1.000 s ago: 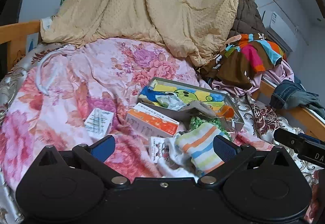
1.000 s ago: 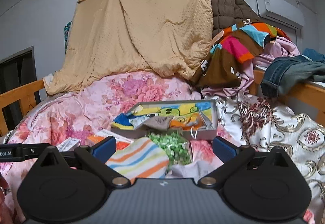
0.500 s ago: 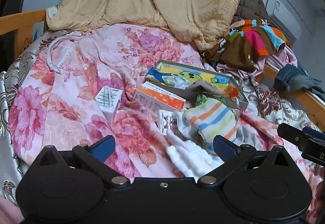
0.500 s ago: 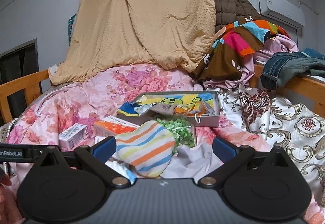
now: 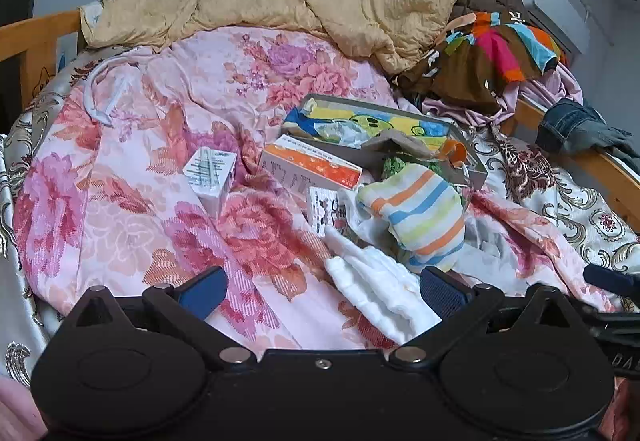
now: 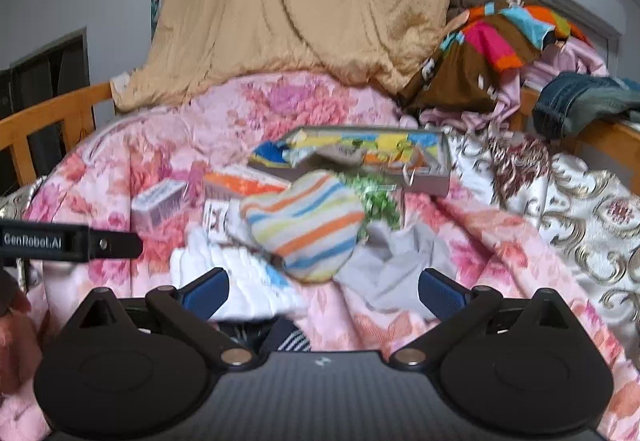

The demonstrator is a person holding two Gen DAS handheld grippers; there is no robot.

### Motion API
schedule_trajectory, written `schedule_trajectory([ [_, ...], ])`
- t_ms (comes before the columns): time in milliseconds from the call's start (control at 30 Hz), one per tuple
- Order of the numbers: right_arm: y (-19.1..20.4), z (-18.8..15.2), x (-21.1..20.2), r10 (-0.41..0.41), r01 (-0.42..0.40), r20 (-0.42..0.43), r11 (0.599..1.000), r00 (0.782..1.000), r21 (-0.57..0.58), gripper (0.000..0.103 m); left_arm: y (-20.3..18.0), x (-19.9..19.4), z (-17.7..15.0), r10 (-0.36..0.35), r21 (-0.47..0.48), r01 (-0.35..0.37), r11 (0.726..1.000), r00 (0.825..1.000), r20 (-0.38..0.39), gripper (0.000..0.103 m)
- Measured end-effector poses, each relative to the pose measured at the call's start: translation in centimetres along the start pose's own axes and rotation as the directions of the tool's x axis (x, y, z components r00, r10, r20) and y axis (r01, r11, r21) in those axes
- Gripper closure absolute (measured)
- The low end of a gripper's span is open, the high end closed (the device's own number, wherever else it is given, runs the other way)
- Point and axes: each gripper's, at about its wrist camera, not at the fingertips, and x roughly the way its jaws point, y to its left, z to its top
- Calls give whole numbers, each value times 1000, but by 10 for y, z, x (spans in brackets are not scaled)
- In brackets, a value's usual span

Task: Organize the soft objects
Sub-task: 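Move the left tool toward the white towel while the right tool approaches the striped sock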

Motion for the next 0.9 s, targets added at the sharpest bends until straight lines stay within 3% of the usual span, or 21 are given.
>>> schedule_trajectory([
  [367,12,-10,15,83,-88,-135,996,987,-27,0,-4,14,-3,-123,-28,120,992,986,-117,1],
  [533,9,-9,28,157,-163,-204,987,966,-13,0,-13,37,1,-198,18,209,978,950,-239,1],
  [667,8,-7,39,188,-199,-230,980,955,-25,0,-18,57,3,-226,49,250,967,929,-293,1],
  [900,10,-6,62,208,-238,-270,968,940,-84,0,-4,88,10,-268,-100,249,963,909,-320,1],
])
